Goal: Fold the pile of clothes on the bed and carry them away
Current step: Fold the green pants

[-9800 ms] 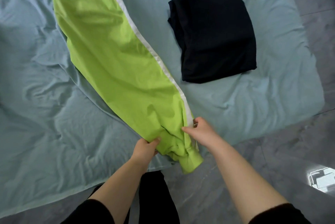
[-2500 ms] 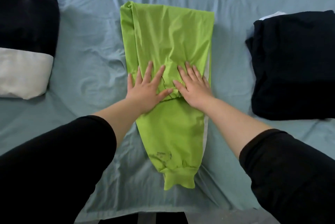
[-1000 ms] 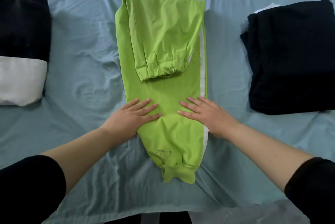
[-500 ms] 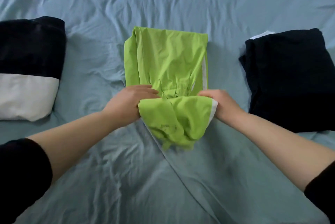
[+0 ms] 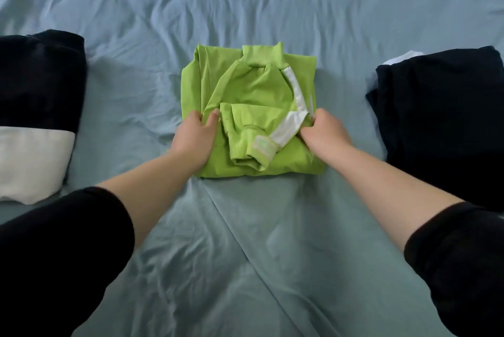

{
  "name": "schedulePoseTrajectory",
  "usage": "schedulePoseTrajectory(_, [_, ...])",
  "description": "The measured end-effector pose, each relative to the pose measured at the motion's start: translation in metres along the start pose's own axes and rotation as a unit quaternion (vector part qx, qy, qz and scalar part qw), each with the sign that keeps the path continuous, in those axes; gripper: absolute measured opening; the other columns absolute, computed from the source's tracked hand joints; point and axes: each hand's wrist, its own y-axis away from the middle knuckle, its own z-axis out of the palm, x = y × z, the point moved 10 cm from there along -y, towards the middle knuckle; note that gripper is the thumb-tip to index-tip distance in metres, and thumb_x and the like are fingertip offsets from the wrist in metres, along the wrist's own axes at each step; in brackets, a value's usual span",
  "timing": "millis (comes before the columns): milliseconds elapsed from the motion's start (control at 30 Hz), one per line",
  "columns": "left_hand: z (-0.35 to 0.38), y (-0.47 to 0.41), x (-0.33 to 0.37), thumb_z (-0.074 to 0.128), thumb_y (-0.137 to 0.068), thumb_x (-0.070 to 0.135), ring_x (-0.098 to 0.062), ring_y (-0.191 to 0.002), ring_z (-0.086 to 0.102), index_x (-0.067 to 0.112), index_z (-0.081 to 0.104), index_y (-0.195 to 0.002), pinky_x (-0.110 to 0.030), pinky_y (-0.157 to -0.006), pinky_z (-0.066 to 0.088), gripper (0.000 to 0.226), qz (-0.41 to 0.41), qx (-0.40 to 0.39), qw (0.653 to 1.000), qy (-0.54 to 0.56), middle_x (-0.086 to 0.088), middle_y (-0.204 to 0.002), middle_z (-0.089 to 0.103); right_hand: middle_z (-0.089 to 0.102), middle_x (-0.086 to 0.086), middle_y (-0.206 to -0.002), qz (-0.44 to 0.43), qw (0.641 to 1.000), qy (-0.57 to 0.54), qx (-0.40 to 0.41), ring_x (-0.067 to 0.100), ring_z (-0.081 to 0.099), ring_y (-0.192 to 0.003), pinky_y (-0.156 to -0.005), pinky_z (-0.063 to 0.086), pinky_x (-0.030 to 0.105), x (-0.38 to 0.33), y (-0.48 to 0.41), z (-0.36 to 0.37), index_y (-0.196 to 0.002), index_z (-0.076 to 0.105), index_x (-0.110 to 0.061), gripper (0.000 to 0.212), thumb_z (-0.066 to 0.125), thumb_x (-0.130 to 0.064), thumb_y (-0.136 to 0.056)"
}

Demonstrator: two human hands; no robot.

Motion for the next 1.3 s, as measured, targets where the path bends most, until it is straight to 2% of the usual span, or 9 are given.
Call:
schedulePoseTrajectory(133, [-0.025,0.035,0.019,0.053,-0.089,0.043,-0.018,-0.066,0.040,0.021,0.037,-0.074,-0.031,-0.057,0.029,0.032,0.190,0.091,0.972,-0.104,0.008,-0.072,0.042,0.047,-0.002,-0.074,-0.124,0.988,0.032,0.092,0.022,0.043,-0.061,-0.051,0.021,0.032,-0.013,0.023,-0.025,-0.071,0.036,-0.022,0.027,0.060,-0.031,-0.081])
schedulePoseTrajectory(400, [-0.009,0.069,0.032,0.051,-0.085,0.040,-0.023,-0.077,0.045,0.022,0.046,-0.065,-0.037,-0.080,0.032,0.027,0.364,0.077,0.902,-0.219,0.006,-0.074,0.051,0.056,0.005,-0.046,-0.071,0.986,-0.062,-0.140,0.023,0.049,-0.043,-0.047,0.031,0.027,-0.005,0.041,0.022,-0.055,0.056,-0.013,0.047,0.040,-0.025,-0.096])
schedulePoseTrajectory(500, [0.001,0.073,0.044,0.039,-0.088,0.044,-0.025,-0.094,0.052,0.020,0.070,-0.070,-0.039,-0.091,0.028,0.043,0.386,0.053,0.896,-0.215,0.007,-0.086,0.066,0.071,0.013,-0.065,0.073,0.856,-0.370,-0.354,0.016,0.051,-0.035,-0.037,0.038,0.019,-0.025,0.061,0.055,-0.090,0.062,-0.011,0.044,0.024,-0.030,-0.103])
schedulePoseTrajectory(633, [-0.006,0.054,0.063,0.039,-0.096,0.036,-0.022,-0.125,0.040,0.028,0.062,-0.120,-0.046,-0.105,0.020,0.034,0.314,0.088,0.937,-0.128,0.007,-0.117,0.067,0.073,0.014,-0.098,0.128,0.622,-0.695,-0.339,0.030,0.073,-0.082,-0.072,0.061,0.037,-0.073,0.042,0.039,-0.108,0.060,-0.005,0.034,0.030,-0.021,-0.102])
schedulePoseTrajectory(667, [-0.007,0.046,0.066,0.041,-0.096,0.030,-0.021,-0.130,0.036,0.036,0.049,-0.135,-0.046,-0.108,0.012,0.040,0.289,0.101,0.943,-0.126,0.009,-0.127,0.062,0.071,0.012,-0.105,0.110,0.633,-0.705,-0.302,0.029,0.071,-0.088,-0.081,0.059,0.038,-0.079,0.030,0.034,-0.111,0.058,-0.005,0.029,0.032,-0.013,-0.101])
schedulePoseTrajectory(800, [0.011,0.022,0.074,0.033,-0.097,0.032,-0.019,-0.149,-0.002,0.035,-0.001,-0.153,-0.048,-0.117,-0.007,0.066,0.232,0.095,0.947,-0.200,0.006,-0.163,0.008,0.058,0.004,-0.123,-0.227,0.942,-0.244,0.028,0.017,0.056,-0.112,-0.108,0.038,0.031,-0.097,0.015,-0.016,-0.120,0.060,-0.008,0.030,0.040,-0.005,-0.098])
schedulePoseTrajectory(900, [0.047,0.015,0.076,0.011,-0.096,0.055,-0.014,-0.147,-0.019,0.017,-0.011,-0.153,-0.043,-0.117,-0.014,0.072,0.302,0.011,0.898,-0.321,0.001,-0.162,-0.012,0.031,0.004,-0.156,-0.409,0.904,0.086,0.093,0.018,0.024,-0.145,-0.119,0.009,0.033,-0.122,0.031,0.008,-0.147,0.037,-0.015,0.046,0.035,-0.026,-0.102])
schedulePoseTrajectory(1000, [0.072,-0.010,0.043,0.002,-0.090,0.069,-0.012,-0.145,-0.025,0.018,-0.017,-0.152,-0.045,-0.117,-0.015,0.083,0.229,-0.108,0.887,-0.386,0.000,-0.160,-0.021,0.020,-0.002,-0.160,-0.303,0.902,0.308,-0.014,0.016,0.016,-0.147,-0.119,0.007,0.037,-0.089,-0.014,0.048,-0.153,0.018,-0.025,0.057,0.017,-0.051,-0.102])
schedulePoseTrajectory(1300, [0.052,0.014,0.024,0.000,-0.071,0.092,-0.020,-0.143,-0.031,0.046,-0.023,-0.146,-0.059,-0.112,-0.018,0.091,0.302,-0.081,0.870,-0.381,0.008,-0.158,-0.026,-0.004,-0.009,-0.162,-0.320,0.922,0.216,-0.035,0.009,-0.007,-0.149,-0.118,-0.011,0.035,-0.064,0.026,0.067,-0.153,0.002,-0.036,0.064,0.015,-0.062,-0.097])
